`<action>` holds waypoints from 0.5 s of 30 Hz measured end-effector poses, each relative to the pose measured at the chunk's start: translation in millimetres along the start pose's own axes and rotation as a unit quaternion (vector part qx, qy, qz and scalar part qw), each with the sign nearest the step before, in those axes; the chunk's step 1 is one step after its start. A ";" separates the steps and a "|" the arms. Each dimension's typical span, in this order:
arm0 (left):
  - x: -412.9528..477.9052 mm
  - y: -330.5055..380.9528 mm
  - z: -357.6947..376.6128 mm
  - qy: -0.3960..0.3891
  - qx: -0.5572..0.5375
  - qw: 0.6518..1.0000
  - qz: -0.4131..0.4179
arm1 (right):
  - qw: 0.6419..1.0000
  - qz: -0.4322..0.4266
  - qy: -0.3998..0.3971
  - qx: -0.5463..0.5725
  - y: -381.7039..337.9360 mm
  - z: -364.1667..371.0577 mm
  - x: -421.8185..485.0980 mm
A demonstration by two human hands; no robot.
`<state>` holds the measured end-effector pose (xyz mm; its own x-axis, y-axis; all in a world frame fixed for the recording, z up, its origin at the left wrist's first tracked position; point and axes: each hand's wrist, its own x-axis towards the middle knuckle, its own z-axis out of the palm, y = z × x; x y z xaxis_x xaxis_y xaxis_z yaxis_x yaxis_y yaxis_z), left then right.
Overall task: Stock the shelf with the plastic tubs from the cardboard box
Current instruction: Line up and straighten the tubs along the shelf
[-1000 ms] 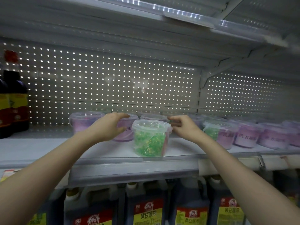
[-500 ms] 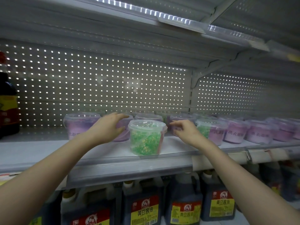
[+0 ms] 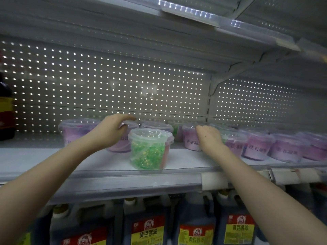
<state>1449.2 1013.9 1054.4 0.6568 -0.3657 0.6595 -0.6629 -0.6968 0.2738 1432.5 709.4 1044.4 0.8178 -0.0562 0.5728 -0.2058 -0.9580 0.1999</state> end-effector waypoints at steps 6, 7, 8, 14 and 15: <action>4.5 12.9 -9.2 0.044 -0.028 0.999 0.012 | 0.995 -0.025 0.015 0.100 4.3 13.5 6.1; 5.8 18.3 -9.4 0.046 -0.033 0.998 0.014 | 0.991 -0.030 0.007 0.131 5.6 14.6 7.1; 6.6 24.1 -9.3 0.044 -0.038 0.998 0.016 | 0.988 -0.030 0.001 0.148 5.8 13.3 8.2; 10.2 48.4 -6.9 0.011 -0.069 0.997 0.014 | 0.999 0.003 0.018 -0.032 0.4 1.2 13.7; 10.4 51.4 -5.6 0.005 -0.077 0.997 0.016 | 0.999 0.006 0.017 -0.044 -0.1 1.3 13.3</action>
<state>1420.0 977.8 1079.2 0.6315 -0.3799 0.6759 -0.7311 -0.5822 0.3558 1444.1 708.5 1051.0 0.7959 -0.0570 0.6028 -0.2640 -0.9286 0.2608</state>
